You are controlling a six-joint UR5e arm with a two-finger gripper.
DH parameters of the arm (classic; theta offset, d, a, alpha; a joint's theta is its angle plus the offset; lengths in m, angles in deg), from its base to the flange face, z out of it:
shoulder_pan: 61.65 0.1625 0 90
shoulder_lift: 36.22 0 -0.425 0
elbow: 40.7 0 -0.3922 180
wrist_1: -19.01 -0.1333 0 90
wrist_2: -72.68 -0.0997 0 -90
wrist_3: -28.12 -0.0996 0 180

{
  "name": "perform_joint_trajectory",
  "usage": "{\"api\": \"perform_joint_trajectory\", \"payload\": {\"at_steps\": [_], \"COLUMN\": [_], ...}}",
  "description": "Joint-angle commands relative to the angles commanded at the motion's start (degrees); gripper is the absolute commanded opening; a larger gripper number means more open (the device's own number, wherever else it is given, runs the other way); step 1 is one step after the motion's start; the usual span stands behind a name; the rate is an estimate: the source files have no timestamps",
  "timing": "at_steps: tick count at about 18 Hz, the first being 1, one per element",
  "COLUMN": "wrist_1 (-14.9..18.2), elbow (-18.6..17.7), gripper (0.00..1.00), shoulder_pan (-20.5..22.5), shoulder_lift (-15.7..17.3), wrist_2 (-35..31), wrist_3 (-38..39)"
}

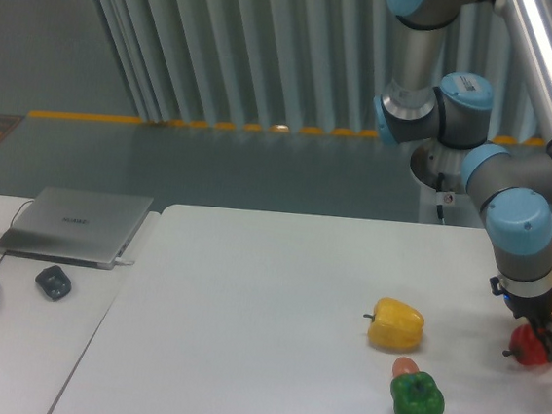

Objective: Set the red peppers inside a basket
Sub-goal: 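Lower the gripper onto the red bell pepper, then close the gripper around the red bell pepper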

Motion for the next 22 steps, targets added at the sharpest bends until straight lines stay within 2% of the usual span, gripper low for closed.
{"api": "perform_joint_trajectory", "payload": {"at_steps": [14, 16, 19, 20, 21, 22], "wrist_1": [0.09, 0.09, 0.26, 0.26, 0.61, 0.7], "elbow": [-0.09, 0.0, 0.0, 0.09, 0.7, 0.96], "gripper": [1.0, 0.86, 0.58, 0.54, 0.44, 0.43], "shoulder_pan": [-0.09, -0.17, -0.18, -0.26, -0.18, -0.18], "shoulder_lift": [-0.88, -1.14, -1.14, -1.06, -0.79, -0.53], "wrist_2": [-0.26, -0.26, -0.26, -0.35, -0.35, -0.35], "wrist_3": [0.44, 0.53, 0.62, 0.62, 0.79, 0.79]}}
